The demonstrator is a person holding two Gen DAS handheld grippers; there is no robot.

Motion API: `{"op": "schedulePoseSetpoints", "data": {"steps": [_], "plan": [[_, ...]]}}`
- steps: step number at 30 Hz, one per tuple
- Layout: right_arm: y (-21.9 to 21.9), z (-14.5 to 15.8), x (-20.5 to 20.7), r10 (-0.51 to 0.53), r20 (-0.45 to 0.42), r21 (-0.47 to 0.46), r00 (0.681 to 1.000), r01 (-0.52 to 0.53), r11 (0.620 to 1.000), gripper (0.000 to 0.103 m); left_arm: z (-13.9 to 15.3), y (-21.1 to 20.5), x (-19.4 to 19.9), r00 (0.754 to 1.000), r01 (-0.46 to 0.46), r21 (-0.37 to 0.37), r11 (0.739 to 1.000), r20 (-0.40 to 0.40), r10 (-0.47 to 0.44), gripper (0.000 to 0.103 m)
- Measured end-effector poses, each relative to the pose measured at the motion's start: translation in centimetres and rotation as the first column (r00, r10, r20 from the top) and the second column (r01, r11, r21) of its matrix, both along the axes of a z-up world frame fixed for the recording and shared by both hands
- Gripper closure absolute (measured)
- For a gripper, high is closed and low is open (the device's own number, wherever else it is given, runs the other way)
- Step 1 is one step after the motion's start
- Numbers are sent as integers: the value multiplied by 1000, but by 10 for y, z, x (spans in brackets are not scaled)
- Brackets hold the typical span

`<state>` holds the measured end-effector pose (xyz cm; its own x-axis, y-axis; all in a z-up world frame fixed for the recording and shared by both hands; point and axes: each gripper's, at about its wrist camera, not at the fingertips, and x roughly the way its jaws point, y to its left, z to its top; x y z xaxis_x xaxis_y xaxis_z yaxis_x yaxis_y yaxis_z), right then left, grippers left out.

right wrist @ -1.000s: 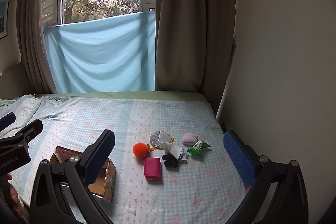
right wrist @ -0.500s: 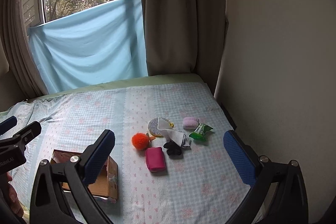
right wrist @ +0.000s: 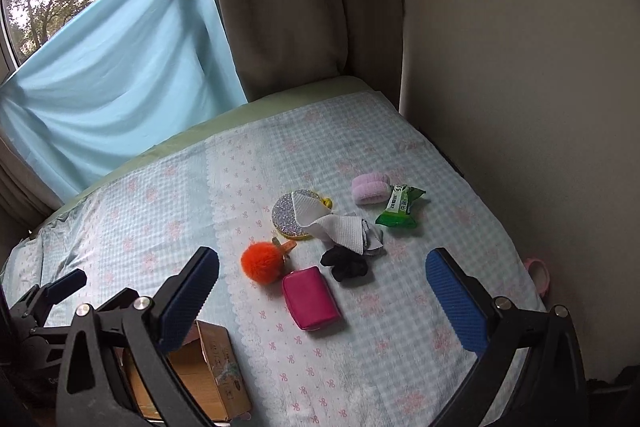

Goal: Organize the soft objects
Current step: 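Grasp the orange pompom with the left tool while the right tool grasps the white wipe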

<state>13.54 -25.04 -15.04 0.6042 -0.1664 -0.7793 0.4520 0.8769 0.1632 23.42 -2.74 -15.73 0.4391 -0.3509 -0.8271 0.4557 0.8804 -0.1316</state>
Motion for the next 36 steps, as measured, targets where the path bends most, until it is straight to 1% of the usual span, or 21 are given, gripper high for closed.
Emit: {"op": "schedulePoseSetpoints", "data": {"steps": [2,4,9,12,15,16,20,23,25,26,27,28,29,30,31,32,33,34,35,36], "plan": [[-7,-19,18,-15,-13,56,1000,16,998,0,-25,-7,21,997,-1,-40,999,-75,-2,1],[-15,-39,35,-38,-33,100,999,41,994,0,-50,-17,39,992,-10,-52,999,-125,4,1],[-39,-87,70,-88,-83,189,993,102,977,0,-115,-47,79,978,-2,-18,1000,-210,-2,1],[-48,-117,94,-95,-114,234,989,119,965,0,-154,-67,99,970,27,9,1000,-243,-24,2],[-54,-145,115,-97,-136,265,986,131,955,1,-189,-84,115,960,54,36,998,-276,-42,8],[-55,-155,122,-96,-142,270,985,132,954,4,-199,-88,118,958,61,42,997,-285,-46,9],[-60,-193,144,-94,-172,290,981,142,946,7,-236,-99,129,946,72,74,995,-322,-44,10],[-64,-218,157,-88,-191,313,978,145,938,12,-256,-105,133,937,74,87,993,-348,-39,11],[-65,-231,166,-83,-199,324,976,146,935,18,-267,-109,135,933,77,102,992,-357,-36,13],[-66,-237,170,-81,-205,327,975,146,934,19,-272,-111,136,932,78,101,992,-360,-37,17],[-67,-242,173,-82,-210,328,974,149,933,26,-276,-112,137,932,80,104,991,-360,-37,20],[-68,-247,176,-83,-213,334,974,152,930,33,-279,-114,137,933,82,111,990,-359,-37,25],[-69,-251,178,-82,-216,344,973,155,926,36,-282,-117,138,932,85,116,990,-362,-38,30],[-70,-255,180,-82,-219,350,972,156,923,43,-286,-118,138,930,89,121,989,-366,-39,34],[-71,-258,181,-81,-221,356,972,158,921,52,-289,-120,138,928,92,126,988,-370,-39,43],[-72,-261,181,-78,-224,362,972,157,919,56,-291,-120,138,928,92,130,987,-371,-37,48],[-73,-263,182,-74,-223,368,972,155,917,67,-292,-121,137,930,89,131,987,-367,-35,51],[-74,-264,182,-74,-224,370,972,155,916,73,-291,-120,137,933,86,126,988,-359,-36,59],[-75,-264,181,-78,-220,369,972,157,916,74,-290,-120,137,934,84,117,990,-355,-38,64],[-76,-264,179,-83,-216,367,973,160,917,79,-289,-119,138,934,83,109,991,-354,-39,65]]}}
